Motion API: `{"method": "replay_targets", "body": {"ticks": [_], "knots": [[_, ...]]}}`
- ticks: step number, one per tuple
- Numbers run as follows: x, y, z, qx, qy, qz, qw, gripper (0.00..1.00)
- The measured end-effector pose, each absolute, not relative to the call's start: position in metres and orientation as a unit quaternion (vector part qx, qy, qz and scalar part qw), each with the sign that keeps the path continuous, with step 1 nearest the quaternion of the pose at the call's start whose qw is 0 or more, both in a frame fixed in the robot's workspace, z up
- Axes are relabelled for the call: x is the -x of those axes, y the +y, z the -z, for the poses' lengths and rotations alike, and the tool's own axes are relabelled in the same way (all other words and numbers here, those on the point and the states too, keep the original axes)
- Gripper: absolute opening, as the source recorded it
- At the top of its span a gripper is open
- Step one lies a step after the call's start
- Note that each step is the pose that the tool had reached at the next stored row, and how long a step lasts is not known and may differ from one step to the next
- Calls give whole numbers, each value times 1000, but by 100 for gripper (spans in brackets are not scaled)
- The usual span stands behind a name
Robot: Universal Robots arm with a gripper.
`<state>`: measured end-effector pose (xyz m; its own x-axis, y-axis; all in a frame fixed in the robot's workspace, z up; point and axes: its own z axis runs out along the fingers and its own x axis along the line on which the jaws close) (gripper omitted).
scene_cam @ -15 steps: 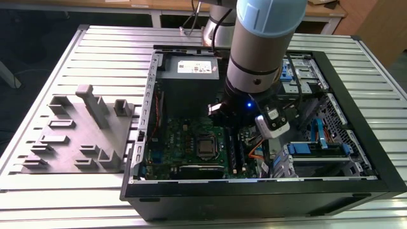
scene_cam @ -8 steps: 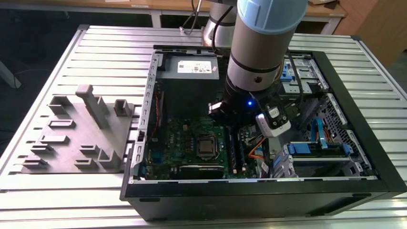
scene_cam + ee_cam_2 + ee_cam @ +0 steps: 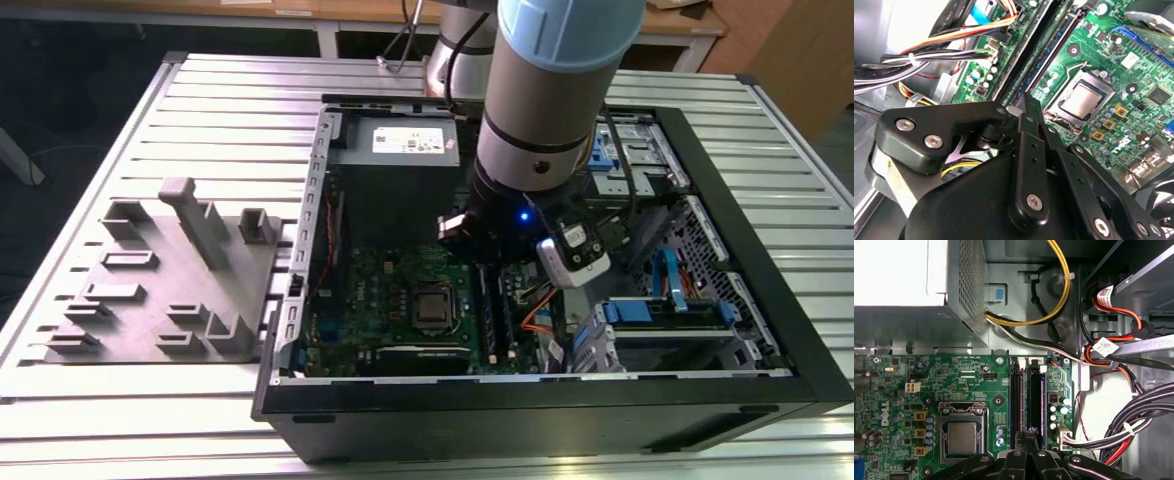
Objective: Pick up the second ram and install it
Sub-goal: 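Press down the second ram until it locks into place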
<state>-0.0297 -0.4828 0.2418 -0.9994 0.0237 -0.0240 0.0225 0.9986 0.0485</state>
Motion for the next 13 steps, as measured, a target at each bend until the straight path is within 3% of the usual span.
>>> {"method": "replay_targets", "body": {"ticks": [13], "knots": [[30, -478, -241, -12, 1000, -25, 12, 7]]}}
